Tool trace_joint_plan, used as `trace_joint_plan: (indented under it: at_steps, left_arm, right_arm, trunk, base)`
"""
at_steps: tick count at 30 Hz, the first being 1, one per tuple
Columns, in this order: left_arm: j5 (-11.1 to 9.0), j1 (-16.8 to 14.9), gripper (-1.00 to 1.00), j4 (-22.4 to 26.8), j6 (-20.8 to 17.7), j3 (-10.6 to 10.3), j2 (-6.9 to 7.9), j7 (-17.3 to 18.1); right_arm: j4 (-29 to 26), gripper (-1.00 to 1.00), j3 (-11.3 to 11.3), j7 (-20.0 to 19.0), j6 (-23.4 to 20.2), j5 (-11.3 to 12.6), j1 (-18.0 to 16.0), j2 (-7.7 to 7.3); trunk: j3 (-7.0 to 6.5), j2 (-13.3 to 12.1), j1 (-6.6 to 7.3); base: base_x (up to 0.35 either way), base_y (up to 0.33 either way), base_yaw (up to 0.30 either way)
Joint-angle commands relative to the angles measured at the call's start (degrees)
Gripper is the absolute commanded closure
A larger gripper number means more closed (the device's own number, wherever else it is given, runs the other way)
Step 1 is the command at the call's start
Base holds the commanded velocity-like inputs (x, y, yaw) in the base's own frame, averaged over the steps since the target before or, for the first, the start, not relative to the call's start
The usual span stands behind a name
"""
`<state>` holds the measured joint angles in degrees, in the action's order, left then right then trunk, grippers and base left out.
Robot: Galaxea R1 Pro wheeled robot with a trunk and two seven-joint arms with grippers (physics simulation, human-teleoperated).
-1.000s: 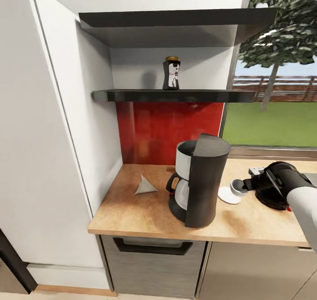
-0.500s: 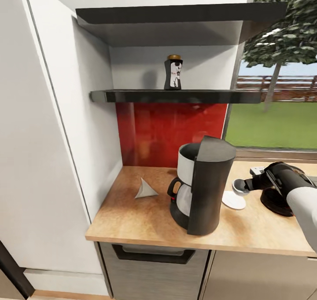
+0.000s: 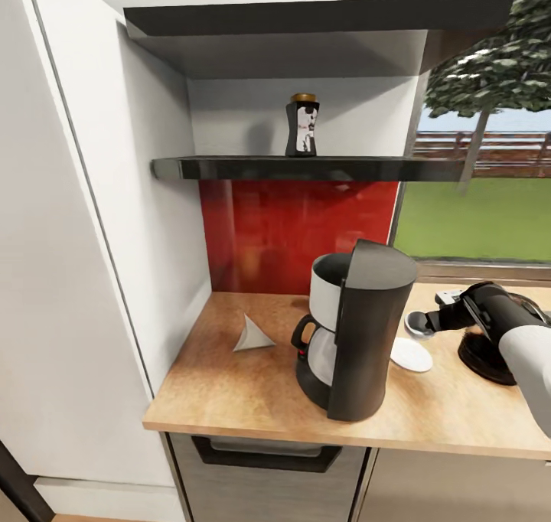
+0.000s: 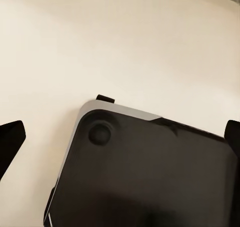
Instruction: Set up a coffee station on the kitchen countertop: keep the coffee maker on the countertop, move the bottle of coffee from the kitchen shelf to the counter next to the coffee maker, place a paper coffee filter on top of the coffee maker, put the saucer next to the coffee maker with the coffee cup on the saucer, and place the electric kettle next to the coffee maker.
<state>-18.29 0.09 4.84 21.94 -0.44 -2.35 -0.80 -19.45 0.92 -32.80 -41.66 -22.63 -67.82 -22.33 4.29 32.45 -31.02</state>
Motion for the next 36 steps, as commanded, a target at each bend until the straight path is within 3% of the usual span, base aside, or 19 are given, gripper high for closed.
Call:
trace_joint_plan:
  at_steps: [1,16,36]
  left_arm:
    - [-0.2,0.0,-1.00,0.1,0.1,-0.1,-0.01,-0.1]
    - [-0.1,0.0,-1.00,0.1,0.2,-0.1,-0.01,-0.1]
    - [-0.1,0.0,-1.00,0.1,0.0,0.0,0.02,-0.1]
  right_arm:
    - [-0.1,1.00,0.0,-0.6,-0.1,-0.4,0.0,-0.04]
    - [0.8,1.00,0.1,-0.5,1.2,-0.4,0.0,-0.19]
    - [2.8,1.00,0.1,1.4,2.7,-0.4,0.0,-0.09]
  trunk:
    - [0.10,0.1,-0.04]
    - [0.10,0.1,-0.04]
    - [3.69,8.1,-4.43]
  base:
    - [0.093,0.000,0.000]
    - [0.013,0.000,0.000]
    - [0.000,0.000,0.000]
